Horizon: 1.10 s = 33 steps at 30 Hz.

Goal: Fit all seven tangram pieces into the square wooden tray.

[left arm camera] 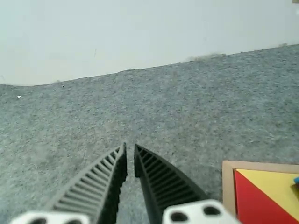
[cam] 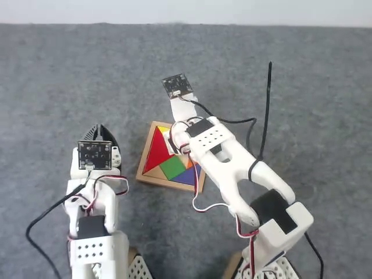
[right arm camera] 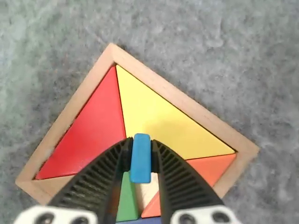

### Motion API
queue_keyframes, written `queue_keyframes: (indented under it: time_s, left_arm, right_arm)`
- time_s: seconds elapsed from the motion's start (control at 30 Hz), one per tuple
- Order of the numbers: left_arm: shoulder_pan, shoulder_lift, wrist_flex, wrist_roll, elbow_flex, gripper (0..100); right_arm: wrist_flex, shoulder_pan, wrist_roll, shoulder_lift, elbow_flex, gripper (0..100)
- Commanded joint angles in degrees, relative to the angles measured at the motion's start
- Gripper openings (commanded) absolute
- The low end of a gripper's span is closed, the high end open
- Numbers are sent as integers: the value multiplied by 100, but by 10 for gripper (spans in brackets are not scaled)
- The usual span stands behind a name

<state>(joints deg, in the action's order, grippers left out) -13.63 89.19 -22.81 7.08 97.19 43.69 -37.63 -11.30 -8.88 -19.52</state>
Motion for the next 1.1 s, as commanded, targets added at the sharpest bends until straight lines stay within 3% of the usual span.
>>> queue_keyframes:
  time_s: [0.0,0.43,0.73,1.07]
  left_arm:
    - [18,114,-9,70,-40,37]
    - [18,114,-9,70,-40,37]
    - [18,114,-9,79,-40,37]
    - [18,114,-9,79,-40,37]
  right_arm:
    - [-101,-75,35,84,9,17]
    - [374,-321,35,84,-123,26]
    - [418,-347,62,92,-220,296]
    - [418,22,510,224,-185,306]
